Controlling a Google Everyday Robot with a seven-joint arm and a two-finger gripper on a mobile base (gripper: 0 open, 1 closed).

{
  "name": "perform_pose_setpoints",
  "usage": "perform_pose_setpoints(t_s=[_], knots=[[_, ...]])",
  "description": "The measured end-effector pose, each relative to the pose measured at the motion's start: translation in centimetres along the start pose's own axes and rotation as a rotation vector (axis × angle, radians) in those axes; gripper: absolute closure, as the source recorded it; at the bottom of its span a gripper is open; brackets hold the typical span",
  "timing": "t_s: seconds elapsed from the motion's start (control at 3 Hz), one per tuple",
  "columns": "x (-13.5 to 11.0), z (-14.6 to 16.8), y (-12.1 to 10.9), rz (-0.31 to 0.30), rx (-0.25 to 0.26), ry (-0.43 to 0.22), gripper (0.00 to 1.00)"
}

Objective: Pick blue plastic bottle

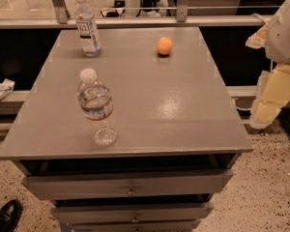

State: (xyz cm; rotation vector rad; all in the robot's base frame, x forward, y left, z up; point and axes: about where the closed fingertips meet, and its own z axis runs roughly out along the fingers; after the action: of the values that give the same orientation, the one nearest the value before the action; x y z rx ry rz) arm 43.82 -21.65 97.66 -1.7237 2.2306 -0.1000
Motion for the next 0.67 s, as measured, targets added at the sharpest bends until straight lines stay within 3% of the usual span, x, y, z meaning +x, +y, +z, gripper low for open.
perform_pose_setpoints(t_s=[0.33,0.67], knots=[[0.0,0.0,0.0,0.000,0.000,0.000,0.00],[-1.3,1.2,-1.6,-0.009,0.012,-0.047,0.00]])
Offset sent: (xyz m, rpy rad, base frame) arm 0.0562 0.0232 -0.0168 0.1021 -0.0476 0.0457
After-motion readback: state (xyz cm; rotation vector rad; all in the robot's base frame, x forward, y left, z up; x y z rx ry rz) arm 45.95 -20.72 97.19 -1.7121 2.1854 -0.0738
